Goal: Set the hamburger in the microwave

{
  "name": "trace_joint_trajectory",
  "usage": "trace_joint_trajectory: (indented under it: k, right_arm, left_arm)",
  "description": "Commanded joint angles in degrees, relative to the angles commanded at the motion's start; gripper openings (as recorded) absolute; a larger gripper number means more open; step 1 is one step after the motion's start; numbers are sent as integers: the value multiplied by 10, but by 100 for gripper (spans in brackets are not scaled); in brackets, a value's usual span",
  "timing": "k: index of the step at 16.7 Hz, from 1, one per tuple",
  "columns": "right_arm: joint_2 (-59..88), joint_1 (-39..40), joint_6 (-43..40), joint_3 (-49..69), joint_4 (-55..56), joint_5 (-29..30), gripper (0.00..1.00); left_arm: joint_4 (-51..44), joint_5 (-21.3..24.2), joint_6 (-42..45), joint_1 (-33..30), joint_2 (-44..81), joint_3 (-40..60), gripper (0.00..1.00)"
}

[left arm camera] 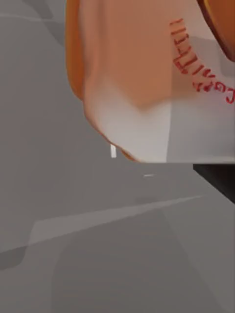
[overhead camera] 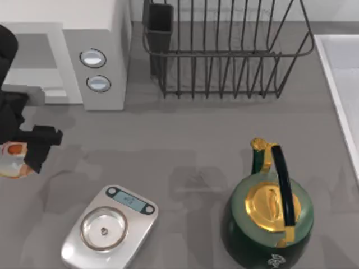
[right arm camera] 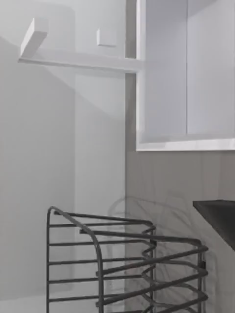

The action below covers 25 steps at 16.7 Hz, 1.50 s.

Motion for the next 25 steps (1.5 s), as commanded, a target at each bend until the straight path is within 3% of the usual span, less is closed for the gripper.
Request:
trace_joint_trajectory:
  k: [7,13,18,25]
  right_arm:
    - [0,0,0,0,0,0,100]
    - [0,0,0,0,0,0,100]
    - [0,0,0,0,0,0,100]
    - [0,0,0,0,0,0,100]
  left_arm:
    - [-59,-1,-1,0,-18,48,0]
    - [3,12,4,10,7,38,0]
    - [213,47,8,39,66,12,0]
    - [698,95,10,100,149,-56,0]
